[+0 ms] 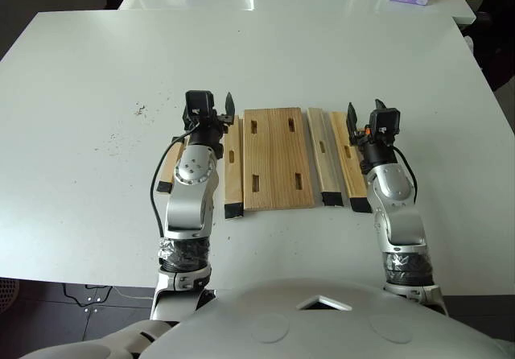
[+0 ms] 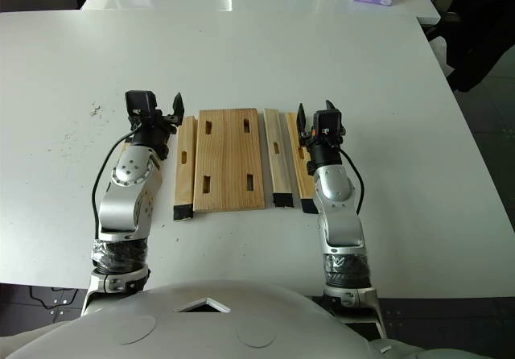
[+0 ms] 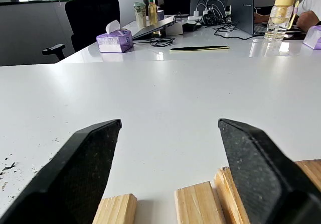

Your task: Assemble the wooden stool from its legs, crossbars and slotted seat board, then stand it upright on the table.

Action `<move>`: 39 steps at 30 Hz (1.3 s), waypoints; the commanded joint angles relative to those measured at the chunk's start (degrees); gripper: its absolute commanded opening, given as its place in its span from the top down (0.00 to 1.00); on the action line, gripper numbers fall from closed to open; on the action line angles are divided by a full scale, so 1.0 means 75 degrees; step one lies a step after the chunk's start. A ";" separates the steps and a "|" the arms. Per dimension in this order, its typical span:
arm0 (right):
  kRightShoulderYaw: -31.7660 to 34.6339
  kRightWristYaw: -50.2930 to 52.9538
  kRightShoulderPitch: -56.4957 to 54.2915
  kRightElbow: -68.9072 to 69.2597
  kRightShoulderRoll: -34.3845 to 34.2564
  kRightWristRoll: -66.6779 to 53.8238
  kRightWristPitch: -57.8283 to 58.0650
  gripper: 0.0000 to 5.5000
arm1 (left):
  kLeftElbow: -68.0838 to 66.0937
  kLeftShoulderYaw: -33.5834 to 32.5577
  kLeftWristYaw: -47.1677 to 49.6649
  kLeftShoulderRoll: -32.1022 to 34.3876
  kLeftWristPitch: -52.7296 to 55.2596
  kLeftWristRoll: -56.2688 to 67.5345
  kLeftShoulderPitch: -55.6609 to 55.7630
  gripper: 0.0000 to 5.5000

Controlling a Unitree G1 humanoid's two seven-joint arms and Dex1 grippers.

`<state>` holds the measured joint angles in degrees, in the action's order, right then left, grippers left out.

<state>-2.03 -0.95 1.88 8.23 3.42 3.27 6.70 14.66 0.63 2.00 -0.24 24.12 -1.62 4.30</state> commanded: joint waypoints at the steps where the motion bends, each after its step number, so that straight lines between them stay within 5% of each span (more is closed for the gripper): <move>1: 0.0018 -0.0014 -0.0107 -0.0102 0.0055 0.0049 0.0043 0.47 | -0.0172 0.0011 0.0026 0.0001 -0.0030 -0.0024 0.0145 0.35; 39: -0.0085 -0.0034 -0.0127 -0.0389 0.0045 0.0078 -0.0123 0.47 | -0.0231 0.0066 -0.0078 0.0067 -0.0227 -0.0034 0.0216 0.35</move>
<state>-2.42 -1.04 1.44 5.69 3.49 3.31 6.22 13.25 0.93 1.49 -0.06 22.46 -1.58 5.31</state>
